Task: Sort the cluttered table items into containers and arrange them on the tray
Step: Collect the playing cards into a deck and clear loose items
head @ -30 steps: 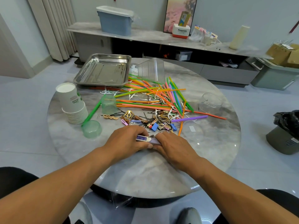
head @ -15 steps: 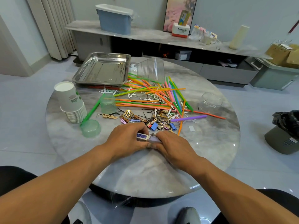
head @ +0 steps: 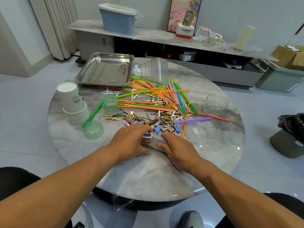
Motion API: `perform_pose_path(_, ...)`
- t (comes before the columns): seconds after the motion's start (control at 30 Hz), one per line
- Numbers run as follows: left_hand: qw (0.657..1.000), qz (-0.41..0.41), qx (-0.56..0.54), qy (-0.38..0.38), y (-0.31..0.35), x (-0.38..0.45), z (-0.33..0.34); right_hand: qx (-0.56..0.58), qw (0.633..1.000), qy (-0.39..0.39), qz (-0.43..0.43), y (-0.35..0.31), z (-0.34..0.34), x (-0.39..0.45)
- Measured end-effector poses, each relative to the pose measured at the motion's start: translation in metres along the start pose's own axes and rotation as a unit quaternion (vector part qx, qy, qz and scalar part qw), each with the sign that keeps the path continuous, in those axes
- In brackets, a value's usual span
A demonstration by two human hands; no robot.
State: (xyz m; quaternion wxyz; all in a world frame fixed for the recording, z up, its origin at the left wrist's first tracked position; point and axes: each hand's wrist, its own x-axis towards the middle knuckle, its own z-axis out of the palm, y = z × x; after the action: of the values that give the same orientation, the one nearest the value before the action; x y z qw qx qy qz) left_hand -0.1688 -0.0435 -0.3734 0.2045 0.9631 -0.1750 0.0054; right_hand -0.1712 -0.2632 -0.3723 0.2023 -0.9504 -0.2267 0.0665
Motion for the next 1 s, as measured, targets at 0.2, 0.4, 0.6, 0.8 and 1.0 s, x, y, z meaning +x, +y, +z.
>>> perform_pose_path(0.2,1.000,0.006,0.008,0.003,0.0006,0.0001,-0.0014,-0.021,1.000,-0.008,-0.016,-0.0014,-0.0007,-0.0006)
perform_pose_path(0.4,0.999,0.023,0.011,0.029,0.0020,-0.0029,-0.0004,-0.127,0.991,-0.027,-0.021,-0.0061,-0.0055,0.0035)
perform_pose_path(0.6,0.998,0.025,-0.034,0.050,0.0025,-0.0052,0.0000,-0.234,0.972,-0.018,-0.026,-0.0098,0.0003,0.0022)
perform_pose_path(0.8,0.993,0.008,-0.111,0.043,-0.0023,-0.0047,-0.0018,-0.237,0.971,-0.034,-0.017,-0.0087,-0.0006,0.0041)
perform_pose_path(1.0,0.984,-0.004,-0.168,0.058,-0.0022,-0.0054,0.0020,-0.258,0.965,-0.032,-0.023,-0.0056,0.0007,0.0037)
